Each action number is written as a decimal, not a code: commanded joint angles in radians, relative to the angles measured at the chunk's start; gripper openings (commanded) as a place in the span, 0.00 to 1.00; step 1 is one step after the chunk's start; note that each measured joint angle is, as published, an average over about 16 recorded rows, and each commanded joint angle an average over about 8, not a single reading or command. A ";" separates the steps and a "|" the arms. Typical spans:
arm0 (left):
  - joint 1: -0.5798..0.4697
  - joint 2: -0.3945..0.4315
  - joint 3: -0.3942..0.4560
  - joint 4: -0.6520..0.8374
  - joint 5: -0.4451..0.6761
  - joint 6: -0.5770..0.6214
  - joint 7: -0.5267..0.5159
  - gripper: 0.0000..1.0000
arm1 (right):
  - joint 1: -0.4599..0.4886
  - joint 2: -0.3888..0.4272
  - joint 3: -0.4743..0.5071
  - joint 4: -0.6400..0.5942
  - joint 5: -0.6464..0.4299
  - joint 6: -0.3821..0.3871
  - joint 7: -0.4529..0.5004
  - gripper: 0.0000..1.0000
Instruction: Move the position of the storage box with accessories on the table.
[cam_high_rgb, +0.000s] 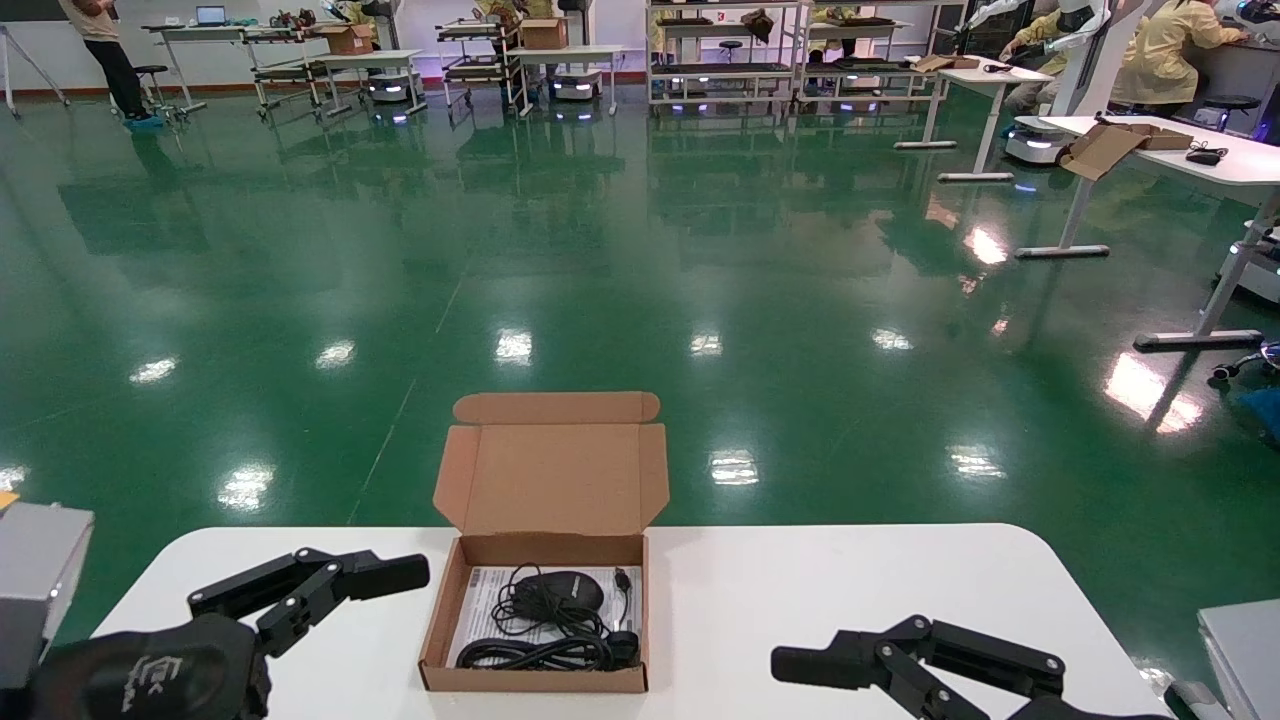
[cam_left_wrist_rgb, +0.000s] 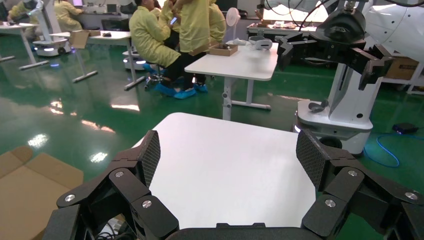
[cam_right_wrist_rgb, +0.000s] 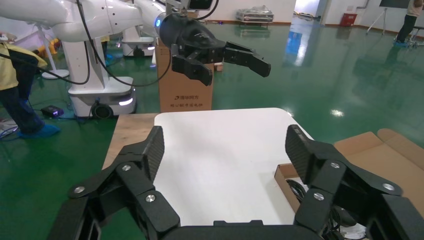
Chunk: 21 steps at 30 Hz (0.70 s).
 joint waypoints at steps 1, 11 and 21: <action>0.000 0.000 0.000 0.000 0.000 0.000 0.000 1.00 | 0.000 0.000 0.000 0.000 0.000 0.000 0.000 0.44; 0.000 0.000 0.000 0.000 0.000 0.000 0.000 1.00 | 0.000 0.000 0.000 0.000 0.000 0.000 0.000 1.00; 0.000 0.000 0.000 0.000 0.000 0.000 0.000 1.00 | 0.002 0.000 0.001 -0.001 0.001 0.002 0.001 1.00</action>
